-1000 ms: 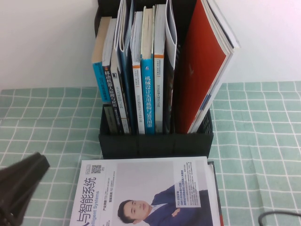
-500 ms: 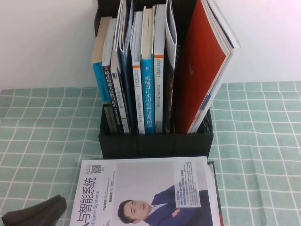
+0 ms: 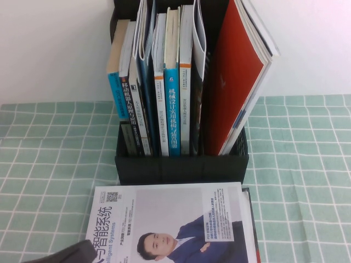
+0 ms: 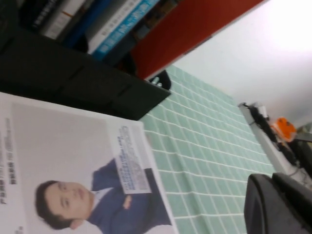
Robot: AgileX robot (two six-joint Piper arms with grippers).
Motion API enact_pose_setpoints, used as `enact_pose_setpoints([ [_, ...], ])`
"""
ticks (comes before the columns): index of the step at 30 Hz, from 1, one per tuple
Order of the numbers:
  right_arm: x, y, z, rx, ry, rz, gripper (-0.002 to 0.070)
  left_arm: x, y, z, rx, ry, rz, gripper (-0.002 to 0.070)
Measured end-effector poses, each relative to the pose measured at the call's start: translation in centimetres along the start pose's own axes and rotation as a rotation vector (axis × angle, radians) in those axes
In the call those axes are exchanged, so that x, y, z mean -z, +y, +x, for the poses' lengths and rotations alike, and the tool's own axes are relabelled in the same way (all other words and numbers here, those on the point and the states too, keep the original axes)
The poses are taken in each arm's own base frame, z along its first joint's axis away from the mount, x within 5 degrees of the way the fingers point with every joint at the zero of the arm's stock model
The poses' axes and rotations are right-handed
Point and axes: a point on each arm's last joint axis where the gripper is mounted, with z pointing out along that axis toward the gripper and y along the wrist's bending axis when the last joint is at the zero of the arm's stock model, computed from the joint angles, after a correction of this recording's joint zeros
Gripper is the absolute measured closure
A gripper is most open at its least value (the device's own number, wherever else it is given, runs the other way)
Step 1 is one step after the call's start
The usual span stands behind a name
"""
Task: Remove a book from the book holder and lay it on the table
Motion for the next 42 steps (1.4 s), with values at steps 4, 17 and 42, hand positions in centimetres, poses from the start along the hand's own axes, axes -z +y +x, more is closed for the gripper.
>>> enact_pose_setpoints([
  [4, 1.1, -1.6, 4.0, 0.134, 0.465, 0.155, 0.0678, 0.0, -0.6, 0.2, 0.033, 0.02, 0.068, 0.0678],
  [17, 8.2, -3.9, 6.1, -0.209, 0.415, 0.339, 0.0678, 0.0, -0.4, 0.4, -0.123, 0.025, 0.061, 0.0678],
  [42, 6.5, 10.1, 3.6, -0.159, 0.391, -1.172, 0.0678, 0.0, -0.6, 0.5, -0.135, 0.037, 0.085, 0.0678],
])
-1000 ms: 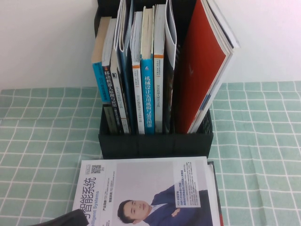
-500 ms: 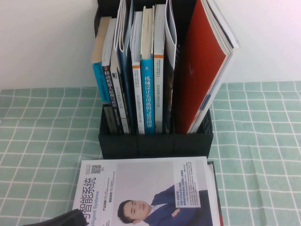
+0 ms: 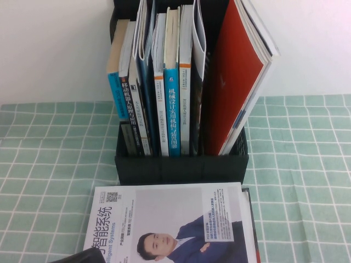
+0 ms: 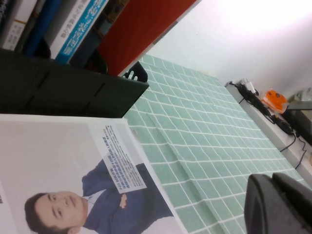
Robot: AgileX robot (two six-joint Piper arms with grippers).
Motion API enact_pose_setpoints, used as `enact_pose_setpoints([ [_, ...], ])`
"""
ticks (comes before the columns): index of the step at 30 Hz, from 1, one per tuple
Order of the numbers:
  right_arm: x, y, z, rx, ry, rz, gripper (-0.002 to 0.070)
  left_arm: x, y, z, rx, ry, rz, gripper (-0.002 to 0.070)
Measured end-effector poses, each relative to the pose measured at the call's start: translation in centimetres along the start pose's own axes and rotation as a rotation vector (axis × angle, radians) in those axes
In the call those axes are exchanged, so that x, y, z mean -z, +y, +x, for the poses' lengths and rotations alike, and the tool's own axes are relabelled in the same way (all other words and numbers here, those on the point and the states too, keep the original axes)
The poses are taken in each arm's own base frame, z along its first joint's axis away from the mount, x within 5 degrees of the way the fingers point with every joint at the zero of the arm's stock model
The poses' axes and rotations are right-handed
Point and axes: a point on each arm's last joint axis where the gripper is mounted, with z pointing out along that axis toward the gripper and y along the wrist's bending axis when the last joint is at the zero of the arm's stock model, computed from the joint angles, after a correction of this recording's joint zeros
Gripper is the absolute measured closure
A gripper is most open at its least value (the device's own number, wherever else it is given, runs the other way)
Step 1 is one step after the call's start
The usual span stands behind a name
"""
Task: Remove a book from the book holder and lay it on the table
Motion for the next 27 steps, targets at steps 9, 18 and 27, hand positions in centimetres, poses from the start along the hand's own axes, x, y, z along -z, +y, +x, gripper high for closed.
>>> enact_pose_setpoints([
  [9, 1.3, -2.3, -0.2, -0.119, -0.093, 0.331, 0.0678, 0.0, 0.0, 0.0, -0.059, 0.005, 0.004, 0.0678],
  [18, -0.2, -2.0, 1.1, -0.158, -0.226, 0.405, 0.0678, 0.0, -0.1, 0.2, -0.262, 0.023, 0.016, 0.0678],
  [27, -0.9, -1.0, 2.1, -0.346, -0.146, 0.288, 0.0678, 0.0, -0.1, 0.4, -0.484, 0.045, 0.026, 0.0678],
])
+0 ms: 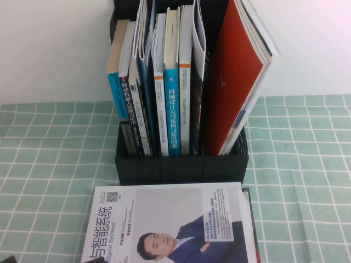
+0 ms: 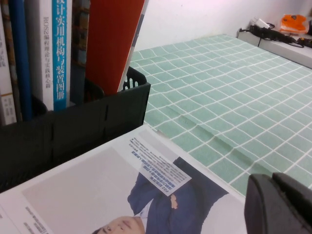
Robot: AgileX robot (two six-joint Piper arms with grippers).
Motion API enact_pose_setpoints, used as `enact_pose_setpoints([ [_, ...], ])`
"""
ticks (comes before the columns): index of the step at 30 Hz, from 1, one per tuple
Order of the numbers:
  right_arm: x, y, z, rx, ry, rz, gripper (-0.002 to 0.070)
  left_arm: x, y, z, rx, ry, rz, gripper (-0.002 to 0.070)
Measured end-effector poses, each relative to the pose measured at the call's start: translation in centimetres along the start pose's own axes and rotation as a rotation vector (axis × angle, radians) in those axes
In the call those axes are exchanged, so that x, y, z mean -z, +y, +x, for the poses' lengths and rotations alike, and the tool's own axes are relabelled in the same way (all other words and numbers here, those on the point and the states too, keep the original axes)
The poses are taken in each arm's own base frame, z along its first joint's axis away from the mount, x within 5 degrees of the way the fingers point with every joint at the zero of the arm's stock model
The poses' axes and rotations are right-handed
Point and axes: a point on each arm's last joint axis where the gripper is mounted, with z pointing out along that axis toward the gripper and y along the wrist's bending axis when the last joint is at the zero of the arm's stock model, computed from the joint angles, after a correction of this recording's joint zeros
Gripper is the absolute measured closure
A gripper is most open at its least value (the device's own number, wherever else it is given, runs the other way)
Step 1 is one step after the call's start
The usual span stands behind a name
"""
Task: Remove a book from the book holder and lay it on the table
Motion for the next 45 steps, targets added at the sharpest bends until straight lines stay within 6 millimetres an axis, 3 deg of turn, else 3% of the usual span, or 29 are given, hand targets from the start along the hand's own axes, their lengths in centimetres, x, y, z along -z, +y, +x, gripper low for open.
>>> enact_pose_setpoints([
  [13, -0.1, 0.5, 0.3, -0.09, 0.02, -0.056, 0.0678, 0.8, 0.5, 0.7, -0.006, -0.045, -0.039, 0.0678],
  [29, -0.1, 0.5, 0.3, -0.092, 0.02, -0.056, 0.0678, 3.4, 2.4, 0.3, -0.082, -0.286, -0.426, 0.0678],
  [45, -0.1, 0.5, 0.3, -0.092, 0.02, -0.056, 0.0678, 4.8, 2.8, -0.1, -0.118, -0.401, -0.629, 0.0678],
])
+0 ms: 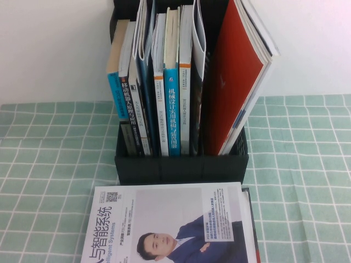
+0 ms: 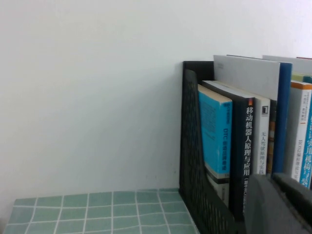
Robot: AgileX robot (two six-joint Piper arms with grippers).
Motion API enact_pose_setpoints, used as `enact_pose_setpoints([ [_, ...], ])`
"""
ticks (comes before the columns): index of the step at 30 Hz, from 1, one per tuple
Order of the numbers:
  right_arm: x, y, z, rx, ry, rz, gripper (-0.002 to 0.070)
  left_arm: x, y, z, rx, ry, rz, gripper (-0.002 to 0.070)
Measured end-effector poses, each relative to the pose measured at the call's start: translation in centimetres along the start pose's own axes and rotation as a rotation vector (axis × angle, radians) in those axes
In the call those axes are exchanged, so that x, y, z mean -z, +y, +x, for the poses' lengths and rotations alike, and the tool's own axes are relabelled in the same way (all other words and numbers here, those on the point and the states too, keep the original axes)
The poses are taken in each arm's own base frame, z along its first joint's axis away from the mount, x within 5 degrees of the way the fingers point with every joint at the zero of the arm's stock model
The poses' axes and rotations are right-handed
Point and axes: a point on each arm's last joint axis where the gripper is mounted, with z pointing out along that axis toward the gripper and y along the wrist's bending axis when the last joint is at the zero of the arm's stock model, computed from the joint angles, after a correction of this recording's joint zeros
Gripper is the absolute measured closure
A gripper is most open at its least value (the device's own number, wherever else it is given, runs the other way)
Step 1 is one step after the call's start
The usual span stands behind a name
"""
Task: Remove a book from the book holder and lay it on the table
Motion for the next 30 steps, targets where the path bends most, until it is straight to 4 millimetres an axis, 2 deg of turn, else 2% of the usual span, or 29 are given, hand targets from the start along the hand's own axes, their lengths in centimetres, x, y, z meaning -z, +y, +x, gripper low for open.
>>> enact_pose_setpoints([
  [9, 0.0, 0.0, 0.0, 0.0, 0.0, 0.0, 0.0678, 0.0, 0.4, -0.1, 0.014, -0.018, -0.048, 0.0678],
  [13, 0.0, 0.0, 0.0, 0.0, 0.0, 0.0, 0.0678, 0.0, 0.3, -0.6, -0.049, -0.084, -0.041, 0.0678],
  [16, 0.0, 0.0, 0.0, 0.0, 0.0, 0.0, 0.0678, 0.1, 0.8, -0.9, -0.028, -0.142, -0.094, 0.0678],
  [18, 0.0, 0.0, 0.0, 0.0, 0.0, 0.0, 0.0678, 0.1, 1.4, -0.6, 0.011, -0.105, -0.161, 0.0678],
  [25, 0.0, 0.0, 0.0, -0.002, 0.0, 0.0, 0.0678, 0.5, 2.1, 2.9, 0.096, 0.251, -0.25, 0.0678],
  [30, 0.0, 0.0, 0.0, -0.002, 0.0, 0.0, 0.0678, 0.5, 1.9, 3.2, 0.021, 0.291, -0.214, 0.0678],
])
